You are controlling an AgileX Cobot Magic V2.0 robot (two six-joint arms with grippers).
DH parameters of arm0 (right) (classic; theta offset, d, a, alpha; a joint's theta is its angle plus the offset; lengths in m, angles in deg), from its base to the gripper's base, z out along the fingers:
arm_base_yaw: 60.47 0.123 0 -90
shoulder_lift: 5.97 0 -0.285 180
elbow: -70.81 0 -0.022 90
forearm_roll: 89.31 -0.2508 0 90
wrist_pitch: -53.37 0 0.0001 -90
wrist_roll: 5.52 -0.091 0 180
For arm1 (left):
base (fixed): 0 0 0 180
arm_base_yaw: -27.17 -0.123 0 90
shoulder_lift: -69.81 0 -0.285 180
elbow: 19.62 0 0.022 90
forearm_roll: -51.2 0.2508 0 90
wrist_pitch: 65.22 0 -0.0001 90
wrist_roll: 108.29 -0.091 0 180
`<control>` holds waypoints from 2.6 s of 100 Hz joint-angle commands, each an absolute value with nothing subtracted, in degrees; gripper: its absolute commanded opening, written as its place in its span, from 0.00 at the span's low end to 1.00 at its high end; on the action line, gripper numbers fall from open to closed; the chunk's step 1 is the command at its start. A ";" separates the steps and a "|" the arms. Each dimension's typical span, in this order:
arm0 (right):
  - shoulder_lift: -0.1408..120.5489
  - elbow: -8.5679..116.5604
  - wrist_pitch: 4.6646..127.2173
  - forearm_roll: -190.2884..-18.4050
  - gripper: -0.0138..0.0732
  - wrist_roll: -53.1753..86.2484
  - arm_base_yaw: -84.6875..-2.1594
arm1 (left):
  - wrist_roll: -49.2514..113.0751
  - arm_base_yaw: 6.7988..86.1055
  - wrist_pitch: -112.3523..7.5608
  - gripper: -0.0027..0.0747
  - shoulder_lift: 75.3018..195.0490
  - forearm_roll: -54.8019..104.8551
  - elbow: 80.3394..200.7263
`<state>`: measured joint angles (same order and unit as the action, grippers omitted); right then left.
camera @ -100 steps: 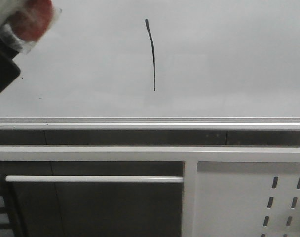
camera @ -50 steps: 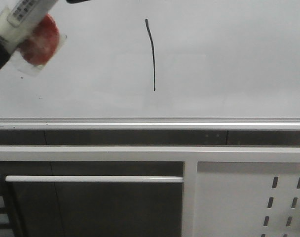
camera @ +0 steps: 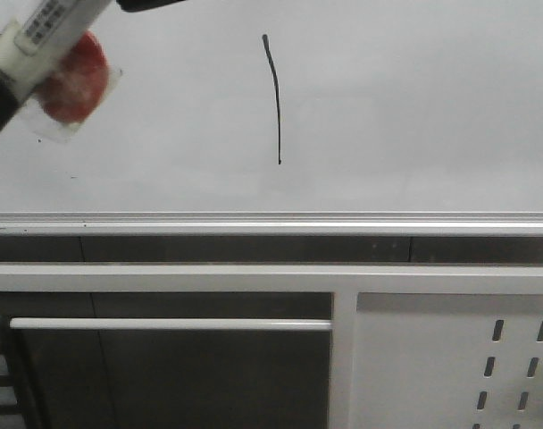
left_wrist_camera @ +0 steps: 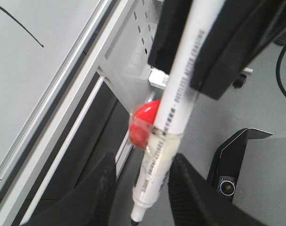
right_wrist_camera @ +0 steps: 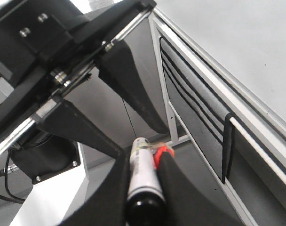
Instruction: Write number 1 on whiteboard
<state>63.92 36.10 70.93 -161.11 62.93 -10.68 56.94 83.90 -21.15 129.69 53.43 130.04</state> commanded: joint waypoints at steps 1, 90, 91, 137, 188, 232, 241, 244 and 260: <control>63.05 37.76 71.90 -162.11 0.10 63.09 -10.87 | 57.54 84.18 -24.48 0.36 129.09 53.34 132.04; 62.95 37.86 71.59 -162.11 0.10 63.09 -10.87 | 57.54 84.18 -25.77 0.36 131.24 52.58 132.04; 62.95 37.86 71.59 -162.11 0.10 63.09 -10.87 | 57.54 84.18 -25.77 0.36 131.13 52.46 132.04; 62.95 37.86 71.55 -161.90 0.10 63.09 -10.87 | 57.54 84.18 -25.77 0.35 129.39 51.99 132.18; 62.95 37.86 73.01 -161.90 0.10 63.09 -10.87 | 57.54 84.18 -25.87 0.05 129.73 51.99 132.18; 62.84 37.86 73.74 -163.41 0.16 63.09 -10.87 | 57.54 84.18 -27.55 0.01 129.73 51.99 132.18; 62.62 37.86 72.95 -163.87 0.31 63.09 -10.87 | 57.54 84.18 -27.55 0.01 129.73 51.99 132.18; 62.37 37.86 72.41 -164.11 0.40 63.09 -10.87 | 57.54 84.18 -27.55 0.01 129.73 51.99 132.18; 60.85 37.86 70.71 -164.11 0.68 63.09 -10.87 | 57.54 84.18 -29.48 0.01 129.61 52.14 132.18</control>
<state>63.16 36.21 71.06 -162.68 62.83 -10.81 56.51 84.34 -24.13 130.30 51.86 130.14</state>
